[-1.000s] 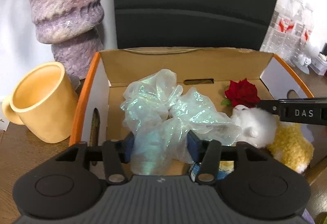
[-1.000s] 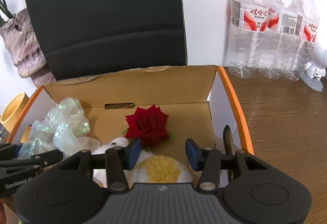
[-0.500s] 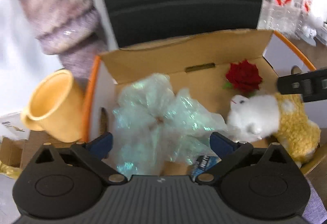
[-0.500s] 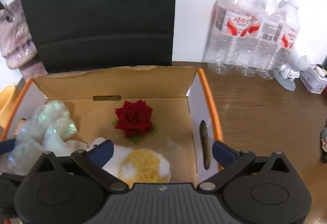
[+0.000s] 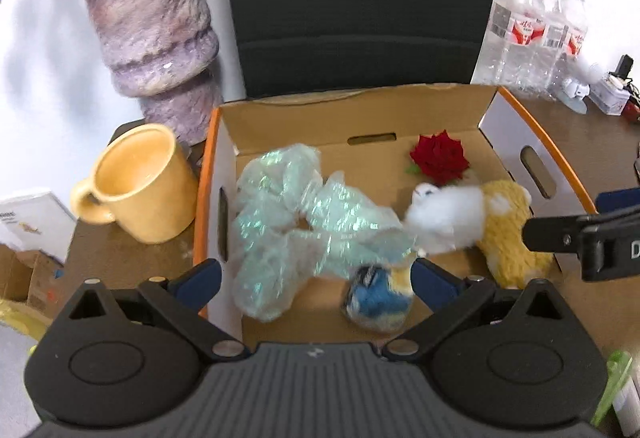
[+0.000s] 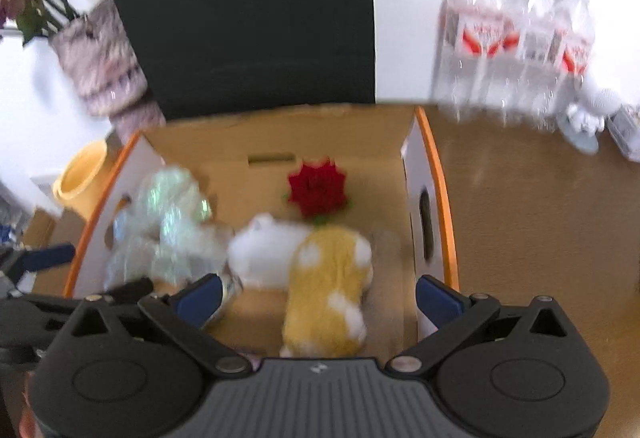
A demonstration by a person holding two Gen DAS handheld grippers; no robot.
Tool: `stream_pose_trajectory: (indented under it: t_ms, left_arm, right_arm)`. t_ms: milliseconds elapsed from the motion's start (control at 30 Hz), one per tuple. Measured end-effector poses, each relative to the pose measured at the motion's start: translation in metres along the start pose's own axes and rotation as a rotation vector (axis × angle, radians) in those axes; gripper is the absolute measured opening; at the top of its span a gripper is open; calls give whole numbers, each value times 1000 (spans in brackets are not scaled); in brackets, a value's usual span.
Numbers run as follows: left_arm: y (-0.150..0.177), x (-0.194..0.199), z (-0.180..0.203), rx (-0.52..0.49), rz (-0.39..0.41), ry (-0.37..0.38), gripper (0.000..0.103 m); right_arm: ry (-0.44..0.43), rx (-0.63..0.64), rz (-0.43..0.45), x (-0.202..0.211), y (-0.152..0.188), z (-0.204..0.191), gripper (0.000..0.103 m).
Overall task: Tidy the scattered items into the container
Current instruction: 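Withdraw both open tools up from the box toward the table items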
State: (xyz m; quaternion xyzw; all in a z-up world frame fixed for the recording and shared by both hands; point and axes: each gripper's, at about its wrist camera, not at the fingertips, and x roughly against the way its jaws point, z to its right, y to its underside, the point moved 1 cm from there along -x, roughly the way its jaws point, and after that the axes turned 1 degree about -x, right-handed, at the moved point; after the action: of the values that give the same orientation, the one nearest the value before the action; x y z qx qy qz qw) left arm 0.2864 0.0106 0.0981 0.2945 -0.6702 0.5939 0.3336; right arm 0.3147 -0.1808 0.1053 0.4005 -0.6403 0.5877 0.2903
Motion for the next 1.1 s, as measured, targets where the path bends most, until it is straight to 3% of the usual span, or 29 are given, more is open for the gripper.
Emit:
stream_pose_trajectory:
  t_ms: [300, 633, 733, 867, 967, 1033, 1100]
  left_arm:
    - [59, 61, 12, 3, 18, 1, 103]
    - [132, 127, 29, 18, 144, -1, 103]
    - [166, 135, 35, 7, 196, 39, 103]
    - [220, 141, 34, 72, 277, 69, 103]
    - [260, 138, 37, 96, 369, 53, 103]
    - [282, 133, 42, 63, 384, 54, 103]
    - [297, 129, 45, 52, 380, 45, 103]
  right_arm:
    - [20, 12, 46, 63, 53, -1, 103]
    - [6, 28, 84, 113, 133, -3, 103]
    - [-6, 32, 112, 123, 167, -2, 103]
    - [-36, 44, 211, 129, 227, 6, 103]
    - [-18, 100, 373, 128, 280, 11, 103]
    - [-7, 148, 445, 122, 313, 14, 103]
    - [-23, 142, 458, 115, 333, 18, 103]
